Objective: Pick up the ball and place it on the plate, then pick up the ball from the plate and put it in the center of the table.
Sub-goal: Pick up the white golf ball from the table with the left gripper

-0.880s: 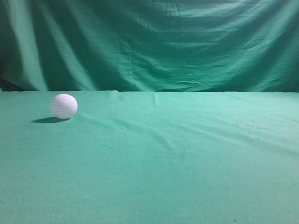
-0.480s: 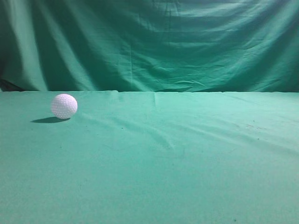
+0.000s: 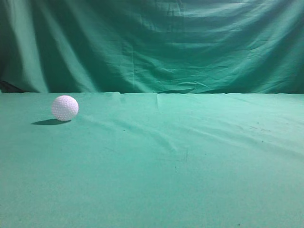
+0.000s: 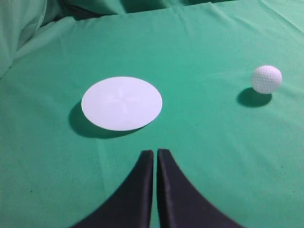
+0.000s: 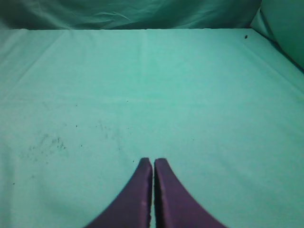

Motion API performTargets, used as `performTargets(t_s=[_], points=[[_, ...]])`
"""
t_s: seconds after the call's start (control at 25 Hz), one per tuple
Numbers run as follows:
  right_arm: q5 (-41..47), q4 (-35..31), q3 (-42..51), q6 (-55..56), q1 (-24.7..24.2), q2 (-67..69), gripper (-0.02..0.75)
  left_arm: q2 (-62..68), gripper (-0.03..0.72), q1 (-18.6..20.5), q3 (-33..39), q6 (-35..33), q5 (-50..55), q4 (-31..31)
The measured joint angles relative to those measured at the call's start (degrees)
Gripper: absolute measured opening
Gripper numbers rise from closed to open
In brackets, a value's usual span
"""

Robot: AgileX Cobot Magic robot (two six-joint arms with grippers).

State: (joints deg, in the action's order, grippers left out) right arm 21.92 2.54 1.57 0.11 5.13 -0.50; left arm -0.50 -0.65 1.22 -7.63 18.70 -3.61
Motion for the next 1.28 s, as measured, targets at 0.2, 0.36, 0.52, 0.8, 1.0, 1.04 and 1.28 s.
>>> performTargets(t_s=[0.2, 0.36, 0.52, 0.8, 1.0, 1.04, 1.28], points=[[0.0, 0.0, 0.0, 0.0, 0.0, 0.0, 0.0, 0.0, 0.0, 0.0, 0.0, 0.2, -12.9, -4.8], [0.0, 0.0, 0.0, 0.0, 0.0, 0.0, 0.0, 0.0, 0.0, 0.0, 0.0, 0.2, -18.2, -5.3], [0.0, 0.0, 0.0, 0.0, 0.0, 0.0, 0.0, 0.0, 0.0, 0.0, 0.0, 0.1, -20.1, -5.8], [0.0, 0.0, 0.0, 0.0, 0.0, 0.0, 0.0, 0.0, 0.0, 0.0, -0.6, 12.5, -22.0, -6.1], [0.0, 0.0, 0.0, 0.0, 0.0, 0.0, 0.0, 5.2, 0.0, 0.0, -8.2, 14.7, -8.6, -6.6], [0.0, 0.0, 0.0, 0.0, 0.0, 0.0, 0.0, 7.4, 0.0, 0.0, -10.0, 14.7, -6.4, -7.5], [0.0, 0.0, 0.0, 0.0, 0.0, 0.0, 0.0, 20.2, 0.0, 0.0, -20.3, 6.9, 8.6, -9.1]])
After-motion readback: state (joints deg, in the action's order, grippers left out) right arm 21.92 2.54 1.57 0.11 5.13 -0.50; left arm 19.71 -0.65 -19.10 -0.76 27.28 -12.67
